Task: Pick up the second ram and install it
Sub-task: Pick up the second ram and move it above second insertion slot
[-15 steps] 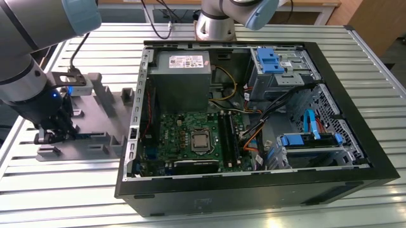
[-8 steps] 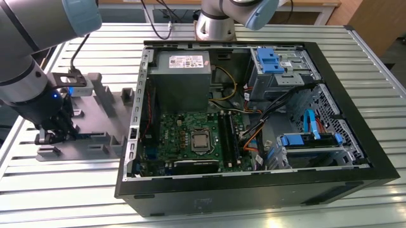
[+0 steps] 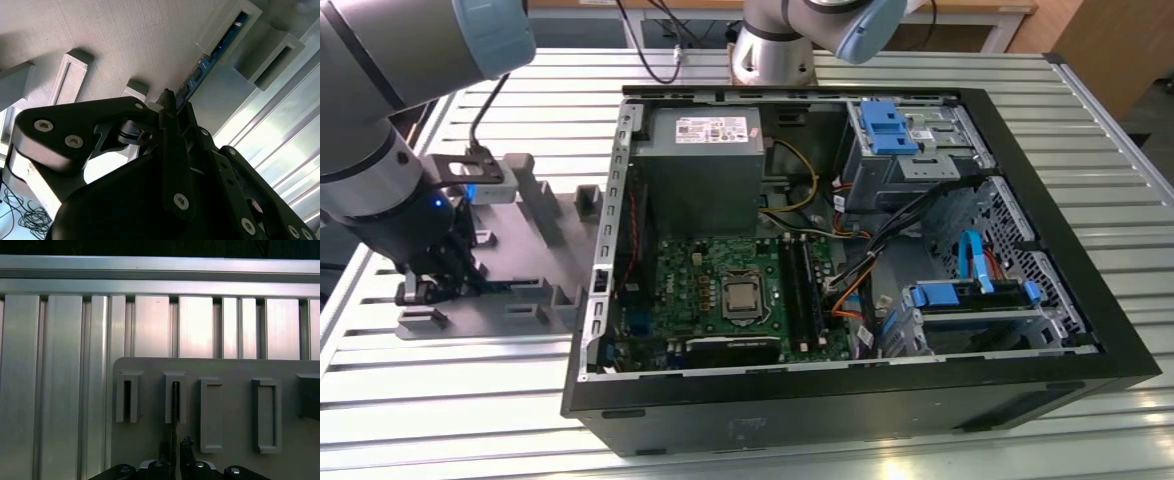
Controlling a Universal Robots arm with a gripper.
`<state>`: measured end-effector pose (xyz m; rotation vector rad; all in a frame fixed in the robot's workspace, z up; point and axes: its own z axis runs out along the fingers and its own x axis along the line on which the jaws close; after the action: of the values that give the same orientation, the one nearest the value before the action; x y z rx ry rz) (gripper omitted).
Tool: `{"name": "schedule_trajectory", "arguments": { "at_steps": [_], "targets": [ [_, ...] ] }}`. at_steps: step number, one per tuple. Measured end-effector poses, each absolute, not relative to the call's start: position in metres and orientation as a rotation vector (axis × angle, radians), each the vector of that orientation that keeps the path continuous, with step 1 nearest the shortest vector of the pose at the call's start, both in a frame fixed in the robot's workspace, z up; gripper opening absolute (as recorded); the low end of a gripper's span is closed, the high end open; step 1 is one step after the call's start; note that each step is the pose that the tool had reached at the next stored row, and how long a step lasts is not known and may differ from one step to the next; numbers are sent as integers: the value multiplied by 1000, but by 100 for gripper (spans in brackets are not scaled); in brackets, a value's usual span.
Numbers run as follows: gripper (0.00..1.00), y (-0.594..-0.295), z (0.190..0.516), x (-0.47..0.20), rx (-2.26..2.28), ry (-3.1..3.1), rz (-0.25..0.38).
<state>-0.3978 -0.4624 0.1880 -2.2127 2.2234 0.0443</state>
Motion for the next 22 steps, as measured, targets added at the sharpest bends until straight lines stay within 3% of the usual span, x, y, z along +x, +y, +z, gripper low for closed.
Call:
{"name": "schedule_trajectory", "arguments": {
  "at_steps": [10, 13, 14, 22],
  "targets": [
    [23, -462, 186, -398, -2213, 2223, 44],
    [21, -462, 186, -398, -2213, 2223, 44],
    [15, -462, 186, -398, -2213, 2223, 44],
    [14, -462, 186, -398, -2213, 2223, 44]
  ]
}}
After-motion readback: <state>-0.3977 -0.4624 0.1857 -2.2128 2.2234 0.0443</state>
